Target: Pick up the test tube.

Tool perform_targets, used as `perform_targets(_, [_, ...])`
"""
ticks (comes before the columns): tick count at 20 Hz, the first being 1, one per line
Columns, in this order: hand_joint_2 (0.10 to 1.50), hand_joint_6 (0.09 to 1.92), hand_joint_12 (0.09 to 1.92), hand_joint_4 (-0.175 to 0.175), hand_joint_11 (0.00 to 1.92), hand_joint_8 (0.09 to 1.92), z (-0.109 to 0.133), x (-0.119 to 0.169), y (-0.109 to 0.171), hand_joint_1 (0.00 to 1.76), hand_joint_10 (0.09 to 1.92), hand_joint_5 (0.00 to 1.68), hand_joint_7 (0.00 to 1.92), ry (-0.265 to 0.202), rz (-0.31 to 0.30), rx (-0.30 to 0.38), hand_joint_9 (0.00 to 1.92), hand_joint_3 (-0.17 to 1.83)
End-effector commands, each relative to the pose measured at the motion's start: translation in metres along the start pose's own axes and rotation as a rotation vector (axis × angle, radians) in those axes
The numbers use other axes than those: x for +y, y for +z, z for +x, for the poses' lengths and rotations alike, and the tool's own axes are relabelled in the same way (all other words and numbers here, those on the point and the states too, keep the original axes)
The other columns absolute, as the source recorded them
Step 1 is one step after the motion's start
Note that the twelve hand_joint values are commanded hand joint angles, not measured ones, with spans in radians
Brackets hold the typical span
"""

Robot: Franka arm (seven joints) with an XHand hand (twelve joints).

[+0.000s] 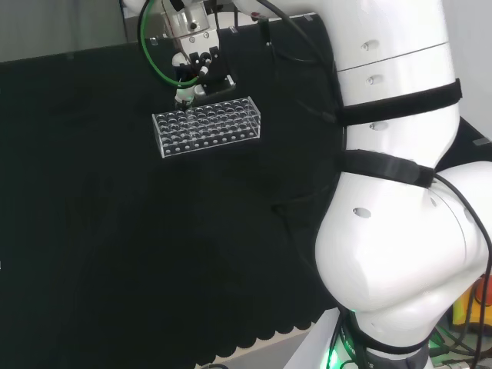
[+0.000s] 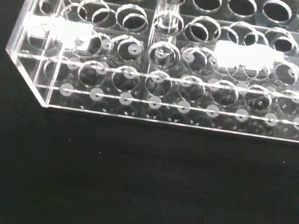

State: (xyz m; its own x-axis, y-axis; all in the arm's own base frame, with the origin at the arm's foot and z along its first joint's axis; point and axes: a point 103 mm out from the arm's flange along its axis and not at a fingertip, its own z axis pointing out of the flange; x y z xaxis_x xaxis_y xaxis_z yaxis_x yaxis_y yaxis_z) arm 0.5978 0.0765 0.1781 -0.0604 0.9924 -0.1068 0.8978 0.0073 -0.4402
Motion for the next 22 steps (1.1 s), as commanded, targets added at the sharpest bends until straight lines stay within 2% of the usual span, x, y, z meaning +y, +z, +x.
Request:
perform_targets(1, [1.08,0.72,1.54,-0.142,0.15,0.89,0.006,0.005,-0.002,0.9,0.75,0.58,0.94,0.005,-0.012,0.023,0.74,-0.17])
perform_targets(6, [1.08,0.74,1.51,-0.152,0.2,0.86,0.008,0.007,-0.002,0.93,0.72,0.63,1.01,0.02,-0.025,0.032,0.81,-0.17])
perform_targets(9, [1.07,0.7,1.47,-0.17,0.3,0.78,0.008,0.008,0.0,1.0,0.65,0.83,1.2,0.041,-0.07,0.062,0.98,-0.17])
perform_targets(11, [1.08,0.74,1.43,-0.101,0.42,0.7,0.008,0.007,0.0,1.09,0.61,1.03,1.35,0.066,-0.108,0.11,1.13,-0.12])
perform_targets(12, [1.08,0.71,1.4,-0.099,0.48,0.67,0.008,0.006,0.0,1.13,0.58,1.11,1.41,0.08,-0.122,0.137,1.21,-0.12])
perform_targets(14, [1.08,0.62,1.31,-0.144,0.69,0.57,0.007,0.005,-0.001,1.18,0.5,1.21,1.51,0.109,-0.152,0.194,1.37,-0.15])
perform_targets(17, [1.06,0.44,1.04,-0.172,1.09,0.44,0.006,0.004,-0.006,1.29,0.45,1.31,1.4,0.124,-0.21,0.208,1.56,-0.17])
perform_targets(19, [1.06,0.41,0.93,-0.175,1.21,0.41,0.004,0.003,-0.009,1.25,0.42,1.33,1.6,0.133,-0.232,0.216,1.65,-0.17])
perform_targets(22, [1.06,0.4,0.88,-0.175,1.25,0.38,0.001,0.001,-0.014,1.23,0.41,1.34,1.71,0.14,-0.262,0.228,1.7,-0.17])
